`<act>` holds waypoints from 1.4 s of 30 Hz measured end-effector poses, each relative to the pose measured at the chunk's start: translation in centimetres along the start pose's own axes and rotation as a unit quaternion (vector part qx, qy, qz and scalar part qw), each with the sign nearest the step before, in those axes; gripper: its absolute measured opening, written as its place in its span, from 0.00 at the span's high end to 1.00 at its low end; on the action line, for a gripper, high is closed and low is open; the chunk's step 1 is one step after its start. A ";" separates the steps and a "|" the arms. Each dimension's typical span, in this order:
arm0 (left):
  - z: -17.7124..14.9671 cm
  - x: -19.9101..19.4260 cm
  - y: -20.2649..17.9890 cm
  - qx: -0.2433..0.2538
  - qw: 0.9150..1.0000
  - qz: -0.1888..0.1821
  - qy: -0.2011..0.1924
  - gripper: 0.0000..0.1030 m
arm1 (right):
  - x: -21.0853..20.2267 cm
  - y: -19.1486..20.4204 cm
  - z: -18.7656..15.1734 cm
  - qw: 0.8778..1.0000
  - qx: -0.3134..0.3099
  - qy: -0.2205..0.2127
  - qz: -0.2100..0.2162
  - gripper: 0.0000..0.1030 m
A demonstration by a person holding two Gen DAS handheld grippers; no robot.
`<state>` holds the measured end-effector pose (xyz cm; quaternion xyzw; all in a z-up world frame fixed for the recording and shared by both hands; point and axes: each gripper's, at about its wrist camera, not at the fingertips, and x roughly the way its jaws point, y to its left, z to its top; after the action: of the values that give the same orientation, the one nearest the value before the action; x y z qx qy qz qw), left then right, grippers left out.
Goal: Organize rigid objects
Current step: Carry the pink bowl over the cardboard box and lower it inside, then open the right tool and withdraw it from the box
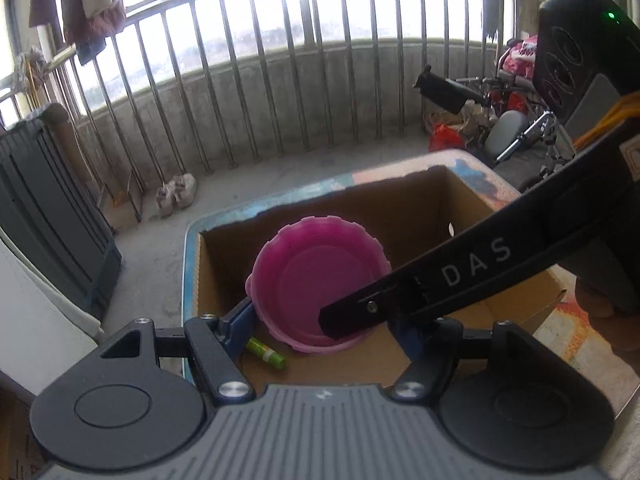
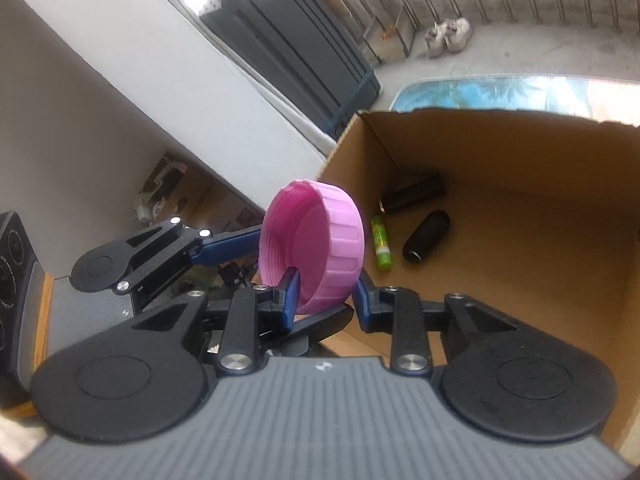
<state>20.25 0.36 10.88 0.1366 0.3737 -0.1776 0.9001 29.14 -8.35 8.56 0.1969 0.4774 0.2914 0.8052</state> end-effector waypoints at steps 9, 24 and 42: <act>0.1 6.8 2.5 -0.003 0.990 -0.036 0.133 0.31 | 6.1 -5.5 1.0 0.989 0.085 0.124 0.011 0.74; 0.0 8.4 3.9 0.013 0.983 -0.019 0.183 0.27 | 13.6 -8.3 1.5 0.965 0.115 0.234 -0.006 0.71; 0.0 4.9 4.6 -0.011 0.993 -0.016 0.116 0.22 | 1.9 -3.9 2.9 0.993 0.087 0.073 0.028 0.33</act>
<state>25.39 3.39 7.92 0.1402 0.4797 -0.1702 0.8493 33.53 -10.20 6.38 0.2579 0.5526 0.2843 0.7398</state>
